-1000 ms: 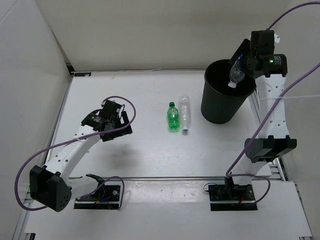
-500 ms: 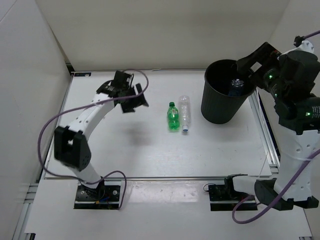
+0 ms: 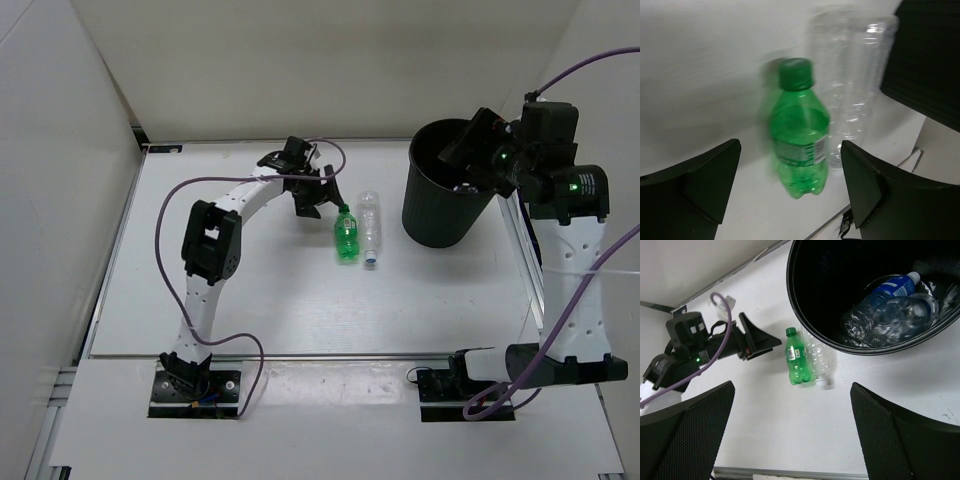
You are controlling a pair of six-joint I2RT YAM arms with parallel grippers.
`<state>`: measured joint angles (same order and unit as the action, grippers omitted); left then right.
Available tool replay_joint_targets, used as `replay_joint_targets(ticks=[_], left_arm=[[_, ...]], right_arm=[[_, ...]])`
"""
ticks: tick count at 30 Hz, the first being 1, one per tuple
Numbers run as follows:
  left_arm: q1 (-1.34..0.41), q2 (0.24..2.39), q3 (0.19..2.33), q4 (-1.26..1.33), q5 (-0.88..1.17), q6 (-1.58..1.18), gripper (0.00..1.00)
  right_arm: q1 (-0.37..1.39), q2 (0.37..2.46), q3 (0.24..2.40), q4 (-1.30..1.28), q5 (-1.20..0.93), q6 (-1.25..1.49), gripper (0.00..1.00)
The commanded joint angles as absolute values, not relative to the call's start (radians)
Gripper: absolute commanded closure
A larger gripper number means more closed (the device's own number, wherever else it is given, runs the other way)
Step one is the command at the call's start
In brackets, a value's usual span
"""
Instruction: Put the plastic bottles in the bin
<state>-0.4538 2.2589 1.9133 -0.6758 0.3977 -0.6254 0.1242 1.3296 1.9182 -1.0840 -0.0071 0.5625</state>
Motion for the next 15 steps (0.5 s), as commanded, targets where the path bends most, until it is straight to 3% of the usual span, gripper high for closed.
replay_joint_targets(ticks=[1, 3, 15], left_arm=[[-0.506, 2.275, 2.083, -0.647, 0.506, -0.594, 0.06], [-0.529, 2.308, 2.115, -0.647, 0.515, -0.584, 0.00], [-0.538, 2.373, 2.051, -0.657, 0.505, -0.584, 0.01]], right_arm=[[0.107, 1.281, 1.879, -1.075, -0.055, 0.537, 0.00], [0.107, 1.281, 1.870, -1.075, -0.075, 0.537, 0.00], [0.061, 1.270, 1.879, -1.127, -0.075, 0.506, 0.00]])
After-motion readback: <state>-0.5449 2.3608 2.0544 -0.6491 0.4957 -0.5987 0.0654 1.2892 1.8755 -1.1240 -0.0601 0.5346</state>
